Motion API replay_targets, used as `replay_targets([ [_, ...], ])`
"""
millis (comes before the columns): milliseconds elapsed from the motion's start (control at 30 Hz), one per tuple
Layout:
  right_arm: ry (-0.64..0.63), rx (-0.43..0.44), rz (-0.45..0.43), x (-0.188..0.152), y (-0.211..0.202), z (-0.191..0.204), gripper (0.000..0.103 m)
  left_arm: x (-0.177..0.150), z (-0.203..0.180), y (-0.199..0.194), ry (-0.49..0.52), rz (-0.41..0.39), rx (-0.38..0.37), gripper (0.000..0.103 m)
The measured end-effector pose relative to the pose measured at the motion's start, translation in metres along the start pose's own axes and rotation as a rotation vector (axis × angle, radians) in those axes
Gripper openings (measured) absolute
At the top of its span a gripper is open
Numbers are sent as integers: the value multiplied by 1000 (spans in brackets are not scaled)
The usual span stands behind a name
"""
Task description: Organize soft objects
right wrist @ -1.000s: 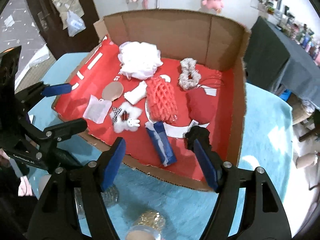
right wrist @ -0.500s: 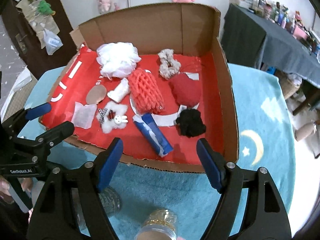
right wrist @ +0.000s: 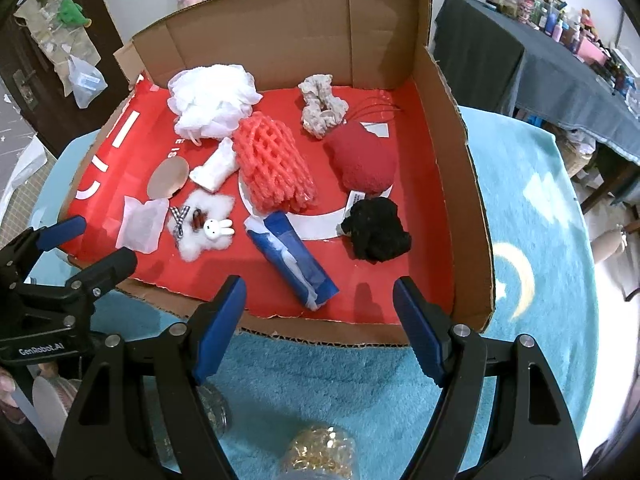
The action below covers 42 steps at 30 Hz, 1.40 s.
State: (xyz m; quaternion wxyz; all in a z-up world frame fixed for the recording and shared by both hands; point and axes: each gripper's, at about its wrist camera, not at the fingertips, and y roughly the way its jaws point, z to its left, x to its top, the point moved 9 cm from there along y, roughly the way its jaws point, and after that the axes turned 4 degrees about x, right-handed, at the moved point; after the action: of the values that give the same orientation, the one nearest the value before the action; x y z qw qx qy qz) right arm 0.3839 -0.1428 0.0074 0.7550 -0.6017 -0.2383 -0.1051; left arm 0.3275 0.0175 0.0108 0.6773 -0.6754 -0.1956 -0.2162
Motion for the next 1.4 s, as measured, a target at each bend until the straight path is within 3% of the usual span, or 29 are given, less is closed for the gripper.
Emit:
replay_targets([
  [1400, 5, 1, 14, -4, 5, -3, 75, 4, 1, 5, 9, -3, 26, 103],
])
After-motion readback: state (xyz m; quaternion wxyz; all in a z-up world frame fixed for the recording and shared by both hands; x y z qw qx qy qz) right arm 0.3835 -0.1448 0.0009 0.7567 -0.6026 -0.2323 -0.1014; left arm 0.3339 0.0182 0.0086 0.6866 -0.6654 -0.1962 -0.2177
